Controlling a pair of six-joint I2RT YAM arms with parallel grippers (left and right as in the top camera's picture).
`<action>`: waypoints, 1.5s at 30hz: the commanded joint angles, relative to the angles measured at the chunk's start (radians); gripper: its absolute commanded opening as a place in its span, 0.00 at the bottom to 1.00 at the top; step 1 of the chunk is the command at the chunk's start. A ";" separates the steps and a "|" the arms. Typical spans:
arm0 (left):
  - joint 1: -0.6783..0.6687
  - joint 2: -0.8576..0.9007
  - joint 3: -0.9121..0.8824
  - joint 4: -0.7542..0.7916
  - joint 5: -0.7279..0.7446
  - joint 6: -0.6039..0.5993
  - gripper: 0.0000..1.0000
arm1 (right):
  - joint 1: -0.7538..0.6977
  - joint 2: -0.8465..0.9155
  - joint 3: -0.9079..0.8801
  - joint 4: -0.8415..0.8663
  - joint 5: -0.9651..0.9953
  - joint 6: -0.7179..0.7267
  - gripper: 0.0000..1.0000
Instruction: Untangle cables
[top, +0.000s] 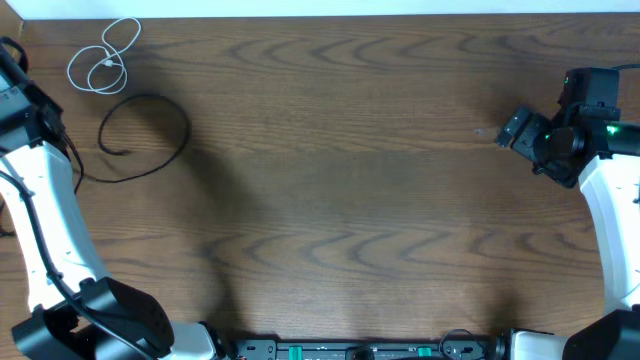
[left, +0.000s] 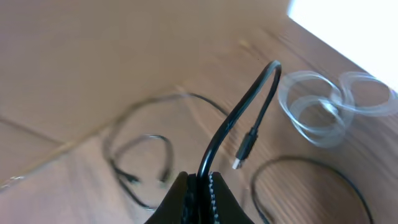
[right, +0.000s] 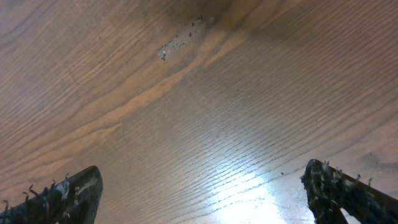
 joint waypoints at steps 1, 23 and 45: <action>0.002 0.038 -0.002 -0.032 0.223 0.017 0.07 | -0.003 -0.010 0.003 0.002 0.011 -0.010 0.99; 0.004 0.130 -0.003 -0.077 0.255 0.016 0.24 | -0.003 -0.010 0.003 0.002 0.011 -0.010 0.99; -0.047 0.182 -0.003 -0.124 0.779 0.051 0.32 | -0.003 -0.010 0.003 0.002 0.011 -0.010 0.99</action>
